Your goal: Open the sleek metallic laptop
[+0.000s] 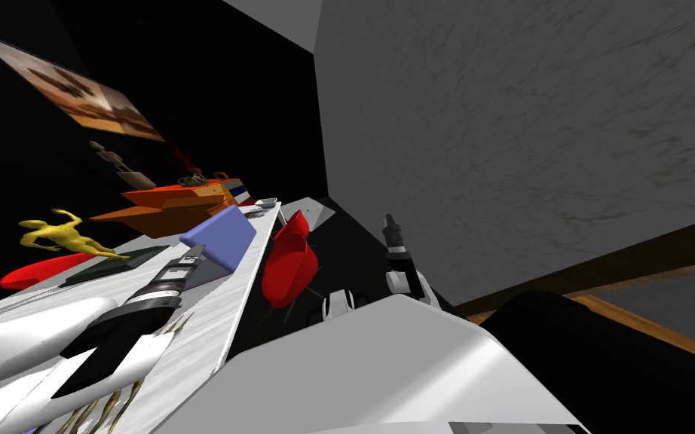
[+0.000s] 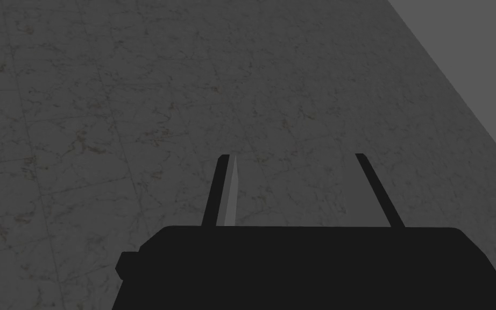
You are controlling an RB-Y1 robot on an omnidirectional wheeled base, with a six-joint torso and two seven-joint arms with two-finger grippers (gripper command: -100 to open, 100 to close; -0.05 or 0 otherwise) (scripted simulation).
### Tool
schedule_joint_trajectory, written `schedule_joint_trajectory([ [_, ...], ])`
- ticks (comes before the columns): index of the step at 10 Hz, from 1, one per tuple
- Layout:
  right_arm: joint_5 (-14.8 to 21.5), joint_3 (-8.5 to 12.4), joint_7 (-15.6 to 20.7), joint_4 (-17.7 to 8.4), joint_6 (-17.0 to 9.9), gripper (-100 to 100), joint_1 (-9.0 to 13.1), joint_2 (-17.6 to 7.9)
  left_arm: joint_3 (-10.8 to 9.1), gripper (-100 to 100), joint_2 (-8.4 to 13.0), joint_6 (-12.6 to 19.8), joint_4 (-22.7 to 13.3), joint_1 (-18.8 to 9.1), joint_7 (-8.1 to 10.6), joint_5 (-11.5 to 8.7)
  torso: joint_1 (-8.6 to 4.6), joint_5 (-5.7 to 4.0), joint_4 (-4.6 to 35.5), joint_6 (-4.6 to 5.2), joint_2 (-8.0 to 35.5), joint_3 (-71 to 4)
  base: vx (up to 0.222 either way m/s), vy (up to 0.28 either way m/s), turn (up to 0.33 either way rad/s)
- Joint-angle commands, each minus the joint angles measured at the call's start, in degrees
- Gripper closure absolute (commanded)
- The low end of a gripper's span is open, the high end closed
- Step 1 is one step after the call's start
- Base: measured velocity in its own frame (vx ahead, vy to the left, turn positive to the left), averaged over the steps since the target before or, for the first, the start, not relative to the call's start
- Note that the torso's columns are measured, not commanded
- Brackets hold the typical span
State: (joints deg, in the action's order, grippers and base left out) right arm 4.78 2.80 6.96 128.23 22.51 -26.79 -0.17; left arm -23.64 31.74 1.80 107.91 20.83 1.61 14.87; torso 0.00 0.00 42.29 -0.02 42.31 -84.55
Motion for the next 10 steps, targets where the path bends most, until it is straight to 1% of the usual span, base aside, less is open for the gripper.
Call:
schedule_joint_trajectory([
  [1,0.0,0.0,0.0,0.0,0.0,0,0.0,0.0,-1.59,-100,3.0,2.5,-2.4,-0.6,-0.31,0.8,0.02,0.00,0.0,0.02,0.0,0.0,-0.017,0.040,-0.246],
  [2,0.0,0.0,0.0,0.0,0.0,0,0.0,0.0,-2.15,-100,4.0,3.3,-3.2,-0.8,-0.37,1.1,0.01,0.01,0.0,0.03,0.0,0.0,-0.015,0.038,-0.188],
  [3,0.0,0.0,0.0,0.0,0.0,0,0.0,0.0,-3.09,-100,5.4,4.6,-4.6,-1.2,-0.46,1.5,0.00,0.00,0.0,0.01,-0.1,0.0,-0.017,0.039,-0.217],
  [5,0.0,0.0,0.0,0.0,0.0,0,0.0,0.0,-3.92,-100,6.4,5.7,-5.8,-1.4,-0.54,1.8,-0.01,0.00,0.0,0.03,0.0,0.0,-0.021,0.033,-0.206],
  [6,0.0,0.0,0.0,0.0,0.0,0,0.0,0.0,-3.71,-100,5.5,5.0,-5.1,-1.0,-0.61,1.9,-0.02,0.00,0.0,0.02,0.0,0.0,-0.008,0.014,-0.039],
  [7,0.0,0.0,0.0,0.0,0.0,0,0.0,0.0,-3.75,-100,5.6,5.1,-5.2,-1.1,-0.64,1.9,-0.06,-0.01,0.0,-0.02,-0.1,0.0,0.000,0.000,0.000],
  [8,0.0,0.0,0.0,0.0,0.0,0,0.0,0.0,-3.75,100,5.6,5.1,-5.2,-1.1,-0.64,1.9,-0.06,-0.02,0.0,0.01,-0.1,0.0,0.000,0.000,0.000],
  [9,0.0,0.0,0.0,0.0,0.0,0,0.0,0.0,-3.73,100,5.2,5.7,-5.7,-1.9,1.15,-0.2,-0.03,-0.01,0.0,0.02,-0.1,0.0,-0.048,0.061,0.009],
  [10,0.0,0.0,0.0,0.0,0.0,0,0.0,0.0,-3.72,100,5.1,5.9,-5.9,-2.4,2.04,-1.2,0.16,0.05,0.1,0.04,0.1,0.1,-0.067,0.098,-0.011],
])
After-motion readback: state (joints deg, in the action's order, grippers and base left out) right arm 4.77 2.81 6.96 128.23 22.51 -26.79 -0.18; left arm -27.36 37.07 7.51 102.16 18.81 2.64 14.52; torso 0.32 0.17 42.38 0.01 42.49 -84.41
